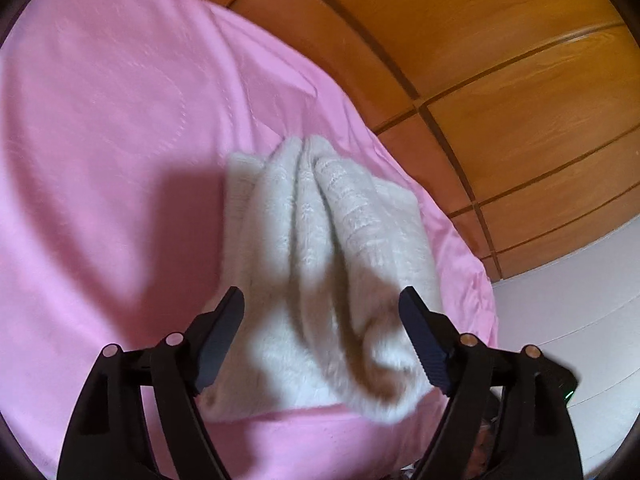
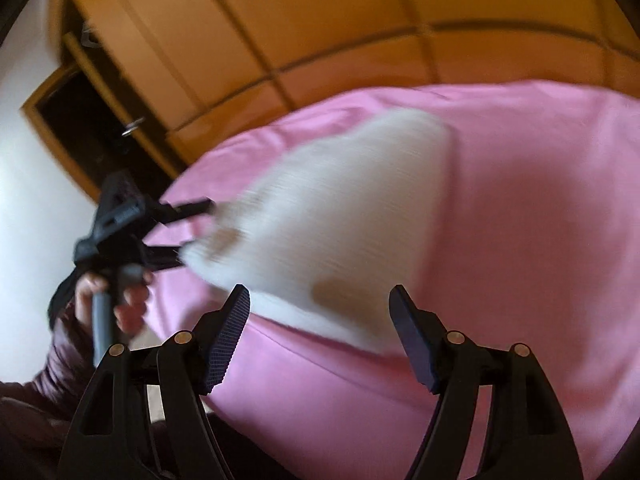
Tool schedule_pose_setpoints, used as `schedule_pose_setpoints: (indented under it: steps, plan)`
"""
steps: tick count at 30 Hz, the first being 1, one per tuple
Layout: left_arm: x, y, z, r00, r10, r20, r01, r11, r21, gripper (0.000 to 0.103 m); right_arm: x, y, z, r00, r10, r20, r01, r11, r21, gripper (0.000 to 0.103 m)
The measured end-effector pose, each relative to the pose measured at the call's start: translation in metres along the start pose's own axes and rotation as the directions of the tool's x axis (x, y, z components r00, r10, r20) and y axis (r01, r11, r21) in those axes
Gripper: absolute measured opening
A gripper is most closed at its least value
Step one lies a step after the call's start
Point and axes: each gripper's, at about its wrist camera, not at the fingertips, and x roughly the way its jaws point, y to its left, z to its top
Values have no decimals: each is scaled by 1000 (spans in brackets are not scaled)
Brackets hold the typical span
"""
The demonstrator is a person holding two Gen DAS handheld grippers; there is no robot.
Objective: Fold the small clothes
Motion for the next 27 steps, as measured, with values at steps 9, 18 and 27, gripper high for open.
schedule_pose_setpoints:
  steps: [9,18,27]
  plan:
    - [45,-22,16,994,-25,-111,24,1000,-9,81,12,-14,0,998,-64,2,64,998,6,71]
    - [26,-61,12,992,126,-2,-122,966,226,17,41,33,10,999,-33,-28,29,991,-130,71]
    - [33,-30,-2,924,376,65,-379,886,268,28,85,63,-12,992,-79,-100,55,974,-220,71]
